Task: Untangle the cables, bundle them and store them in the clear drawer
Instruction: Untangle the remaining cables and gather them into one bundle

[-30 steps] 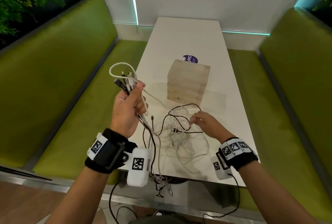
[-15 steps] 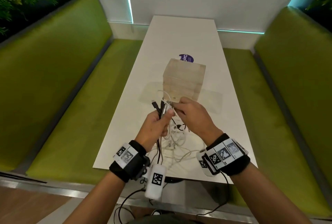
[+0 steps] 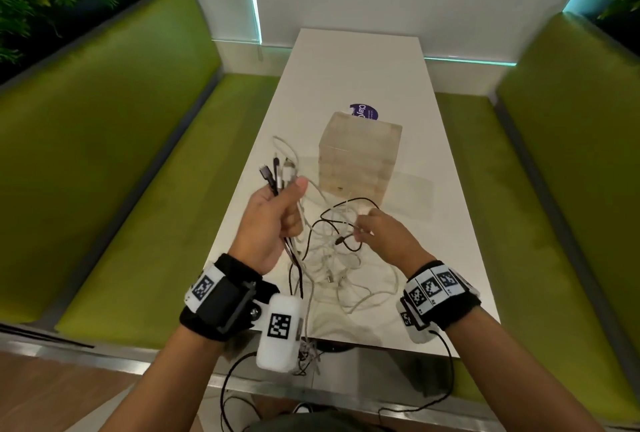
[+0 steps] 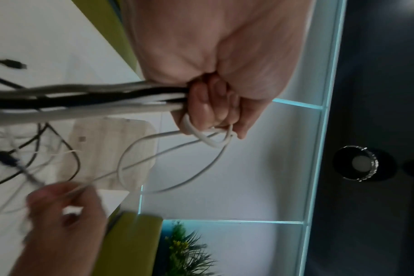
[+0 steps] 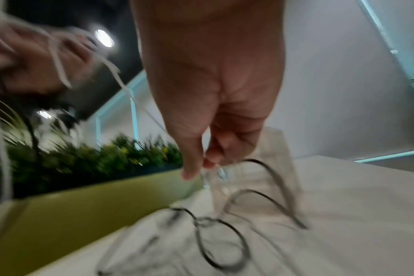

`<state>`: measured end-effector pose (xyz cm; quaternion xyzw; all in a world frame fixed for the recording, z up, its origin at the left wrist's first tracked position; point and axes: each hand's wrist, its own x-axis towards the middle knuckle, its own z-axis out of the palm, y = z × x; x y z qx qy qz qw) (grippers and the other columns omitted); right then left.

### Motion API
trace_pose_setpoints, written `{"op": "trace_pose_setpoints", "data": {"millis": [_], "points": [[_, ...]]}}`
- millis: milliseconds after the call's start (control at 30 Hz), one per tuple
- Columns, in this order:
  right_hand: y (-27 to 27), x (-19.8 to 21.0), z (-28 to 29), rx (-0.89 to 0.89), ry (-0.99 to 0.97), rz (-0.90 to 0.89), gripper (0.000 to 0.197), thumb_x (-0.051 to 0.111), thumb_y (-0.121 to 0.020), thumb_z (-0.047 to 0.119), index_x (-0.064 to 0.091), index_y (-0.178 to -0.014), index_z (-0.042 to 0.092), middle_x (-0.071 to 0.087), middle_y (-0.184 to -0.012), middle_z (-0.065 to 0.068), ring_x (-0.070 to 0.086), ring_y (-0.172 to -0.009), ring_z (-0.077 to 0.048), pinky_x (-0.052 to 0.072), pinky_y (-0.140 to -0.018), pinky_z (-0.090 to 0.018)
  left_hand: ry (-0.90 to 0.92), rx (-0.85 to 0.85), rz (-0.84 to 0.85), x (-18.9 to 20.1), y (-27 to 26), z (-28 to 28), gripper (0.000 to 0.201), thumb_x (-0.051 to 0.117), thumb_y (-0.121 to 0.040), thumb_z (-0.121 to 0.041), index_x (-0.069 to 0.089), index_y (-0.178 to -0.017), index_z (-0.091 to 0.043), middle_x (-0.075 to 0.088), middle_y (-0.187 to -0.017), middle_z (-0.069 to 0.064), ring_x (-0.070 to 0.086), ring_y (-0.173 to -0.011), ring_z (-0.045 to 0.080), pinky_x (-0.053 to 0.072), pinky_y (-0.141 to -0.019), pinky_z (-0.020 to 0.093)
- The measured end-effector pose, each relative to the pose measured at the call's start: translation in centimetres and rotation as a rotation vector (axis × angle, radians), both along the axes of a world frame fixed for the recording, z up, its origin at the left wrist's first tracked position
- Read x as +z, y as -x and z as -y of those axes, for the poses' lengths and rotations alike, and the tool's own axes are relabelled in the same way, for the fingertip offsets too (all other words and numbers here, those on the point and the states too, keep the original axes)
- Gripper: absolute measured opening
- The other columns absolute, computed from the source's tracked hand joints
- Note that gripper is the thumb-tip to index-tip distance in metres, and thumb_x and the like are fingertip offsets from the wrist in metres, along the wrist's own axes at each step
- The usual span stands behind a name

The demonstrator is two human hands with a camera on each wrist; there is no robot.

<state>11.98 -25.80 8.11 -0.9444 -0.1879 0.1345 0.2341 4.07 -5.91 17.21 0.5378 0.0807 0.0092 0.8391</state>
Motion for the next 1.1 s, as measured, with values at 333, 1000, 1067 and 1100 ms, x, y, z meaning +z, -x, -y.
{"op": "trace_pose_setpoints", "data": {"millis": [333,1000,1067,1100], "points": [[-1.7,-1.5,2.7,-0.252,-0.381,-0.013,0.022,0.052,-0.091,0.008,0.055,-0.076,0.023,0.06,-0.084,0.003,0.059,-0.067,-0.014,0.049,-0.066,-0.031,0.023,0.043,0.063,0.7,0.4,-1.2,0.035,0.055,-0.092,-0.016,0.035,-0.064,-0.022,0.02,-0.047,-0.01,0.017,-0.038,0.005,0.015,-0.039,0.02],[4.4,6.2,-0.4,0.157,-0.757,-0.846,0.033,0.068,-0.082,0.008,0.057,-0.113,0.006,0.063,-0.078,-0.01,0.054,-0.071,-0.023,0.048,-0.064,-0.023,-0.429,-0.634,-0.111,-3.6,1.8,0.4,0.033,0.06,-0.093,-0.024,0.062,-0.06,-0.028,0.026,-0.05,-0.006,0.018,-0.044,0.01,0.016,-0.043,0.022],[4.4,6.2,-0.5,0.142,-0.732,-0.861,0.026,0.068,-0.081,0.013,0.061,-0.104,0.002,0.062,-0.076,-0.009,0.055,-0.065,-0.015,0.047,-0.062,-0.02,-0.402,-0.618,-0.115,-3.8,2.0,0.4,0.033,0.062,-0.091,-0.025,0.062,-0.058,-0.03,0.025,-0.052,-0.006,0.017,-0.047,0.01,0.014,-0.045,0.025],[4.3,6.1,-0.5,0.138,-0.719,-0.844,0.023,0.069,-0.082,0.014,0.063,-0.1,0.001,0.062,-0.076,-0.009,0.055,-0.062,-0.013,0.047,-0.061,-0.019,-0.395,-0.582,-0.122,-3.9,2.0,0.5,0.034,0.062,-0.091,-0.024,0.062,-0.058,-0.03,0.025,-0.053,-0.005,0.017,-0.047,0.01,0.014,-0.045,0.025]]}}
